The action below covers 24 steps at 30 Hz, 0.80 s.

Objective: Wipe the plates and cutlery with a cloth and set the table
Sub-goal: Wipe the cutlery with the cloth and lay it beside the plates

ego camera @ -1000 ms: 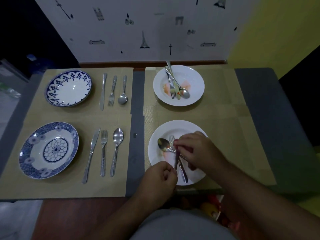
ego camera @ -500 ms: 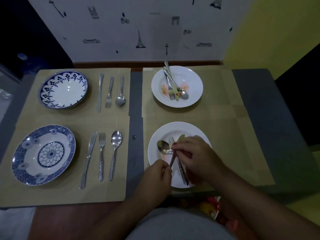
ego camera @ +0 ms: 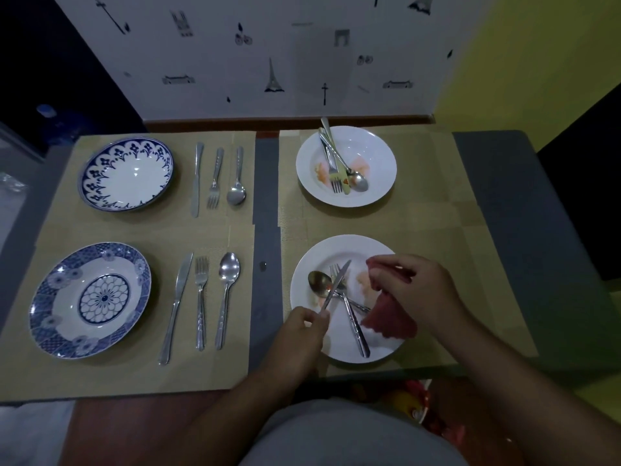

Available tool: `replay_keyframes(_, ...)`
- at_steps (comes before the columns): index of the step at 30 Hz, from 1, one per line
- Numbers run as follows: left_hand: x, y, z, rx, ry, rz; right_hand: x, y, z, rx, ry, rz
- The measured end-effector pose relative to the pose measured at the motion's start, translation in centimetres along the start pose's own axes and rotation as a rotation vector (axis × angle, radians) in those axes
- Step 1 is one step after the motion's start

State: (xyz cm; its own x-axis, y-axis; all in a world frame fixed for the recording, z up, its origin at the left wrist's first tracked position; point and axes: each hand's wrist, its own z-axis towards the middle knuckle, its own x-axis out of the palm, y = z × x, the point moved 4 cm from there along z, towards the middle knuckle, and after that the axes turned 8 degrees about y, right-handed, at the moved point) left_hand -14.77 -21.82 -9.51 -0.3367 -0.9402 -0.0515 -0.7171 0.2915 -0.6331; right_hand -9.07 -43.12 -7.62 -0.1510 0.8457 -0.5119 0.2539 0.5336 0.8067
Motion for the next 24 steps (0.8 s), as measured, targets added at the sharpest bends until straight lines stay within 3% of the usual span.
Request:
replay_keyframes(6, 0.3, -0.3, 0.0, 0.028, -0.002, -0.059, 1.4, 1.6, -1.7, -0.083, 0.05, -0.031)
replay_keyframes(12, 0.3, -0.5, -0.1, 0.04, 0.011, -0.123, 2.8, 2.9, -2.4, -0.373, 0.145, -0.309)
replay_keyframes(19, 0.8, 0.0, -0.9, -0.069, 0.171, -0.31, 4.4, 2.4, -3.6, -0.694, 0.234, -0.511)
replay_keyframes(21, 0.8, 0.3, -1.1, -0.066, 0.18, -0.29, 4.5, 2.4, -3.3, -0.707, 0.282, -0.552)
replay_keyframes(24, 0.5, 0.7, -1.0, -0.056, 0.17, -0.245, 3.4, 2.2, -0.5, -0.623, 0.187, -0.565)
